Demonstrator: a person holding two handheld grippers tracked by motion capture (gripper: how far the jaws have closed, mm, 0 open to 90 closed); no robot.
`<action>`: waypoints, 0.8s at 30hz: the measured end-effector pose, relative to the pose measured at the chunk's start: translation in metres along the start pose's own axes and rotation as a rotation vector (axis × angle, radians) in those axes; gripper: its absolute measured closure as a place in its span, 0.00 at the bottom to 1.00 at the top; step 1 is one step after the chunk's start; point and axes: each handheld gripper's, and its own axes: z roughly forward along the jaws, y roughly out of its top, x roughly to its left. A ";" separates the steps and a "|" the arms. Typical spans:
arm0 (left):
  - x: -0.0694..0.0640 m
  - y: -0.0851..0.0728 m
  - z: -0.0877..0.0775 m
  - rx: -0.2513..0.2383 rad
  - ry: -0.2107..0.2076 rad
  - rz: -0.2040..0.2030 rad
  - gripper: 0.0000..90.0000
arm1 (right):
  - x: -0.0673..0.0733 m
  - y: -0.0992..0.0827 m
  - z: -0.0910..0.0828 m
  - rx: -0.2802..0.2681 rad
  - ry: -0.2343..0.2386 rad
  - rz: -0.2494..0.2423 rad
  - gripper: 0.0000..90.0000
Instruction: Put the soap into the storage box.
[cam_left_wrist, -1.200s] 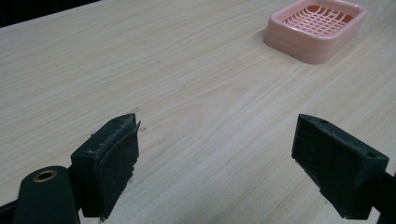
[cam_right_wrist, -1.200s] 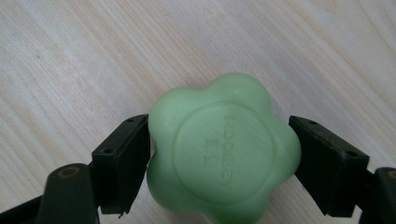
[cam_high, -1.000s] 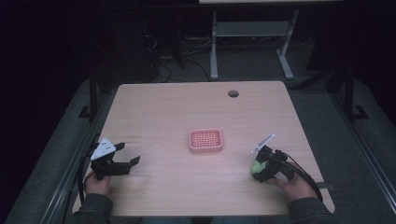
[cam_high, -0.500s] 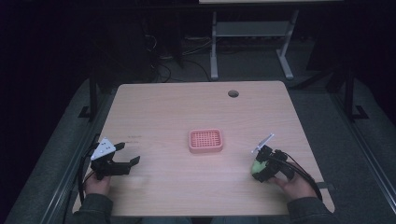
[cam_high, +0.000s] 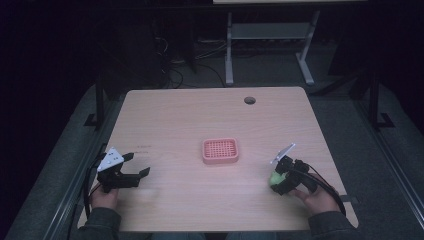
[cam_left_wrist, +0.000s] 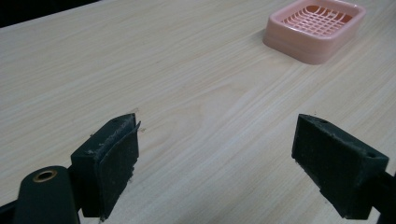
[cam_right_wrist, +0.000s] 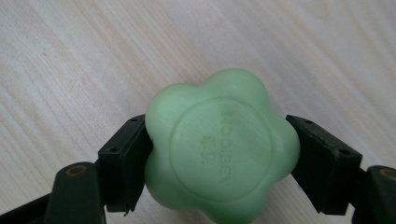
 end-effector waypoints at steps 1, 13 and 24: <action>0.000 0.000 0.000 0.000 0.000 0.000 0.16 | 0.000 0.001 -0.002 -0.008 -0.002 -0.004 0.29; 0.001 0.001 -0.001 0.001 0.000 -0.002 0.16 | -0.001 0.025 -0.014 -0.040 0.027 -0.050 0.29; 0.001 0.001 -0.001 0.012 -0.002 0.008 0.16 | -0.004 0.036 -0.016 -0.063 0.061 -0.073 0.29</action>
